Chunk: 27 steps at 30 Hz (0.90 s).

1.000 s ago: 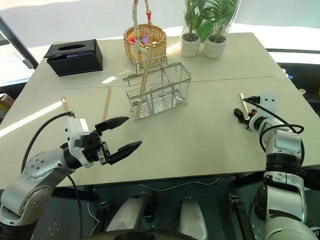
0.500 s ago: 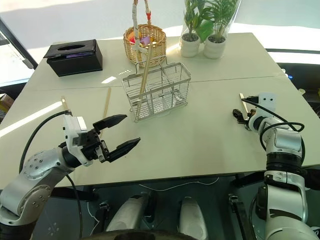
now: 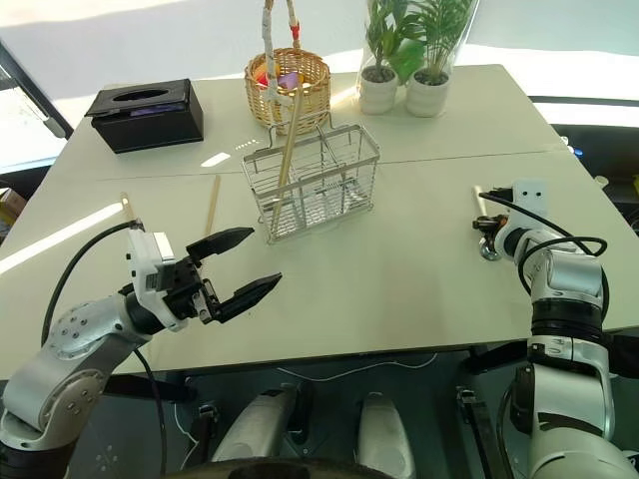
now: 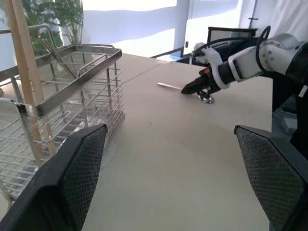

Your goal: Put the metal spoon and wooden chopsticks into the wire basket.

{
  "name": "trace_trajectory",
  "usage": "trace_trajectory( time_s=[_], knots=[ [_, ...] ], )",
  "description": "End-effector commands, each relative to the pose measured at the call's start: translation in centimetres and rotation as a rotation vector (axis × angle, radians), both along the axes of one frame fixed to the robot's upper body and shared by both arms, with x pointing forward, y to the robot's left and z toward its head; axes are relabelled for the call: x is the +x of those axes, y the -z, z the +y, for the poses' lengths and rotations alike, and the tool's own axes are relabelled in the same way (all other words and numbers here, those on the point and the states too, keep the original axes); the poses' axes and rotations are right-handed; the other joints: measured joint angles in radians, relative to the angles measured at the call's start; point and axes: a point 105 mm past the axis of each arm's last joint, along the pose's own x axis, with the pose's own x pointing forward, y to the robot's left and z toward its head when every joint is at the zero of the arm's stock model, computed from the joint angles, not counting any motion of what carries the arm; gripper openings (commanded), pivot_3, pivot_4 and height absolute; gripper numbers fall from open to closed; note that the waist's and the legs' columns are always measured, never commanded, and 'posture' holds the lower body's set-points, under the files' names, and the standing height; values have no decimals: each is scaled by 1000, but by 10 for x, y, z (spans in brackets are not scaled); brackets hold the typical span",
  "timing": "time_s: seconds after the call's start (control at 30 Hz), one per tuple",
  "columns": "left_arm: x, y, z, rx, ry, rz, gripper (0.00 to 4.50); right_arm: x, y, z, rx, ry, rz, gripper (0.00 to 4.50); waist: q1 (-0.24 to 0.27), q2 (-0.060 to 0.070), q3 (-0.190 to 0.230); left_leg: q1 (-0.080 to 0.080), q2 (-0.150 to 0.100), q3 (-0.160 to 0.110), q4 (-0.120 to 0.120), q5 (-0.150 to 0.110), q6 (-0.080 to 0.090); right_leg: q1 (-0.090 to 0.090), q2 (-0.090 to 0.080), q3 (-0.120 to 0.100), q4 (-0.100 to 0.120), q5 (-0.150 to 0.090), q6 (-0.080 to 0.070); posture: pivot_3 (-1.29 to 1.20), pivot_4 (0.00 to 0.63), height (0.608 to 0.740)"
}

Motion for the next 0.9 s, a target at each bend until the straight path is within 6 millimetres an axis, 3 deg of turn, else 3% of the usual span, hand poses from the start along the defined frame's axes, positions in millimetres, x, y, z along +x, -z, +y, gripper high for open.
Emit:
trace_trajectory(
  time_s=[0.03, 0.2, 0.27, 0.43, 0.63, 0.73, 0.9],
  knots=[
    [-3, -9, -3, -6, 7, -54, 4500, 3, -16, 0, -20, -18, -35, 19, 0, 0, 0, 0, 0, 0, 0, 0, 0, 0, 0, 0, 0, 0, 0, 0, 150, 740],
    [-2, -7, -2, -7, 3, -52, 4500, 6, -27, 11, -21, -73, -52, 19, 0, 0, 0, 0, 0, 0, 0, 0, 0, 0, 0, 0, 0, 0, 0, 0, 150, 740],
    [-1, -6, 0, -8, -4, -50, 4500, 10, -45, 20, -48, -100, -129, 19, 0, 1, 0, 0, 0, 0, 0, 0, 0, 0, 0, 0, 0, 0, 0, 0, 150, 740],
    [12, -7, 12, -44, -90, -75, 4500, 14, -124, 55, -149, -133, -491, 19, -4, 2, 1, -1, 0, 0, -1, 0, 0, -2, 0, 0, 0, 0, 0, 0, 150, 740],
    [24, -6, 26, -65, -142, -85, 4500, 7, -182, 100, -75, -176, -799, 19, 2, 1, 1, -1, 0, 0, -1, 0, 0, -5, 0, 0, 0, 0, 0, 0, 150, 740],
    [29, -10, 34, -75, -177, -96, 4500, 3, -201, 126, 28, -222, -915, 19, 1, 1, 1, -1, 0, 0, -1, 0, 0, -5, 0, 0, 0, 0, 0, 0, 150, 740],
    [30, -17, 45, -76, -213, -111, 4500, 2, -209, 159, 173, -287, -1003, 19, -2, 1, 1, -1, 0, 0, -2, 0, 0, -7, 0, 0, 1, 2, 3, 0, 150, 740]
  ],
)
